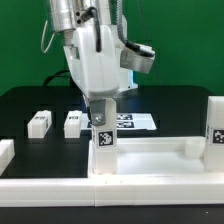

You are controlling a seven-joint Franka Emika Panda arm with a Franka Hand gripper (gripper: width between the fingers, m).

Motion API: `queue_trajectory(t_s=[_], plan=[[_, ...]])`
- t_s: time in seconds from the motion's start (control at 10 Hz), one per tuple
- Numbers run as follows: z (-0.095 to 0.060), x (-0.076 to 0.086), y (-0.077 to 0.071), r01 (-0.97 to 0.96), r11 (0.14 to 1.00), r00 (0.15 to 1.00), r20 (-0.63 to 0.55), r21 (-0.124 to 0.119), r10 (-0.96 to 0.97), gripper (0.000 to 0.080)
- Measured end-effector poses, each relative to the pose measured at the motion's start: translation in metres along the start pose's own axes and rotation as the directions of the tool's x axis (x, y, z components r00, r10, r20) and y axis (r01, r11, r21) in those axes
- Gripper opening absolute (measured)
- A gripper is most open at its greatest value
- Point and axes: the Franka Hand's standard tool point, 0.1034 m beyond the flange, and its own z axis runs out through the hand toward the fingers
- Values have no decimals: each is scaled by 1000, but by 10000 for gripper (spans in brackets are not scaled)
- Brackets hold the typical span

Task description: Assemble desk

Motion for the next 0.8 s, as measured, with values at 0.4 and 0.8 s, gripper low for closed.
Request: queue_trajectory(t_s=[0.4,0.8], plan=[[0,-2,0,347,938,938,20,-7,-347,617],[1,-8,3,701,713,712,60,-1,-699,648]])
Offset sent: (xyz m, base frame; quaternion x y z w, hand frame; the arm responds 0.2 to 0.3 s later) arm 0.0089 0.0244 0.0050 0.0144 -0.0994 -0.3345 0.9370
